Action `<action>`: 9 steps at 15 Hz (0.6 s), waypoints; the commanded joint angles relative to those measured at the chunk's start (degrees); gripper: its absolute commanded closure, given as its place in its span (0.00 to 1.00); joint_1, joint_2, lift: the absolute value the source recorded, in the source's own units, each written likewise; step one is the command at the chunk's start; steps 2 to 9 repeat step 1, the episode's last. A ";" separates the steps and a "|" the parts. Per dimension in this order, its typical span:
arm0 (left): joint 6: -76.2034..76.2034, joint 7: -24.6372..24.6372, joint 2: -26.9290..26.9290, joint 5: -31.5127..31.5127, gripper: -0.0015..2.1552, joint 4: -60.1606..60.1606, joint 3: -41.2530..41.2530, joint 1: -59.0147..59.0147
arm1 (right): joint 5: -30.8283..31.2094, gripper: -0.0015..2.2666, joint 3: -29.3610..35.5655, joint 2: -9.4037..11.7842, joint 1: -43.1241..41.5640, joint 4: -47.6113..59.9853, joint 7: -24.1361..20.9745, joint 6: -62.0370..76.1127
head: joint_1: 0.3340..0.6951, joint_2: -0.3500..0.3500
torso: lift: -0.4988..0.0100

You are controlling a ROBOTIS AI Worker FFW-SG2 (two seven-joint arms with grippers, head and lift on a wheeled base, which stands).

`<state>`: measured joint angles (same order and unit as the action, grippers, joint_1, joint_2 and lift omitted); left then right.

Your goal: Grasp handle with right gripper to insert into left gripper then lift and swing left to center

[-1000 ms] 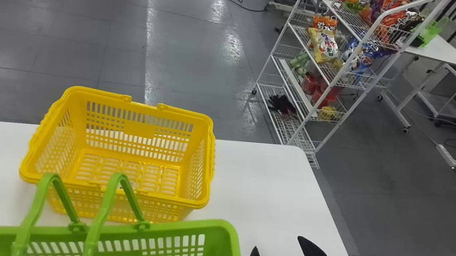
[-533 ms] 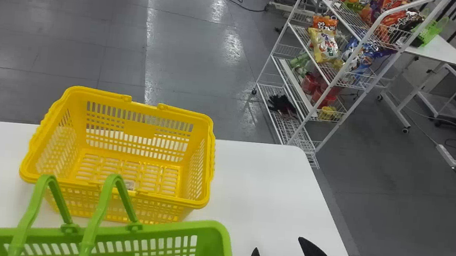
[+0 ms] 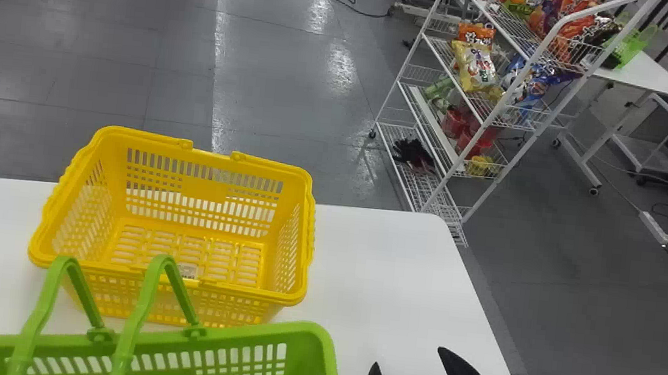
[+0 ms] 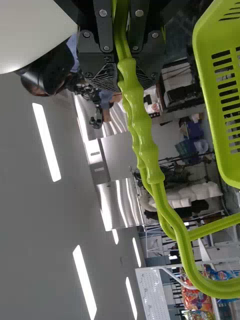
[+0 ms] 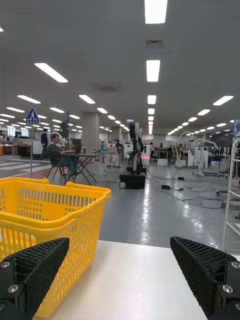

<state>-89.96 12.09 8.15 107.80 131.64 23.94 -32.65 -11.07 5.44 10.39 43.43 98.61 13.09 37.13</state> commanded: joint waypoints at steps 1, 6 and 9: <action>-0.07 0.12 0.03 -0.13 0.99 -0.06 0.23 0.04 | 0.00 0.02 -0.08 -0.11 -0.10 -0.17 0.01 0.00 | 1.00 0.00 | 0.80; -0.07 0.12 0.03 -0.13 0.99 -0.06 0.23 0.04 | 0.00 0.02 -0.08 -0.11 -0.10 -0.17 0.01 0.00 | 1.00 0.00 | 0.80; -0.07 0.12 0.03 -0.13 0.99 -0.06 0.23 0.04 | 0.00 0.02 -0.08 -0.11 -0.10 -0.17 0.01 0.00 | 1.00 0.00 | 0.80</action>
